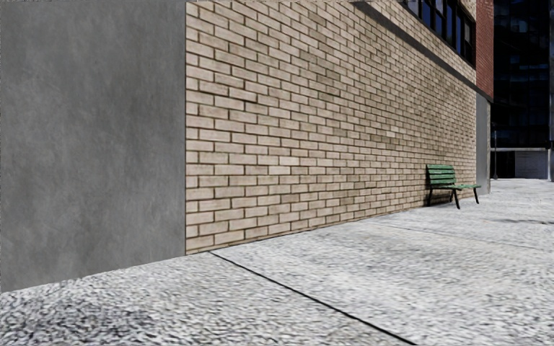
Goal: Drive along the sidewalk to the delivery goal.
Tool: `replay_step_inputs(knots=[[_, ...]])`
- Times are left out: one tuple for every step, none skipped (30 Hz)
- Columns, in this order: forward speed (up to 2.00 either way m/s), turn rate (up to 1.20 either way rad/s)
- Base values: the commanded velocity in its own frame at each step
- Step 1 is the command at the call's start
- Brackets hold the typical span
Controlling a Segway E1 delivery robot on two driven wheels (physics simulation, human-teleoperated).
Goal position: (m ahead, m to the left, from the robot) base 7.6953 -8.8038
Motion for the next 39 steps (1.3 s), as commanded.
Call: replay_step_inputs(knots=[[1.55,-1.16],[1.55,-1.18],[1.55,-1.18],[1.55,-1.18],[1.55,-1.18],[1.55,-1.18],[1.55,-1.18],[1.55,-1.18],[1.55,-1.18],[1.55,-0.45],[1.55,-0.02],[1.54,0.0],[1.54,0.0],[1.54,0.0],[1.54,0.0],[1.54,0.0],[1.54,0.0],[1.54,0.0],[1.54,0.0],[1.54,0.0],[1.54,0.0],[1.54,0.0],[1.54,0.0],[1.54,-0.4],[1.54,-0.8],[1.54,-0.86],[1.54,-0.88],[1.54,-0.9],[1.54,-0.9],[1.54,-0.9],[1.54,-0.91],[1.54,-0.48],[1.54,-0.03],[1.54,0.0],[1.54,0.0],[1.54,0.0],[1.54,0.0],[1.54,0.0],[1.54,0.0]])
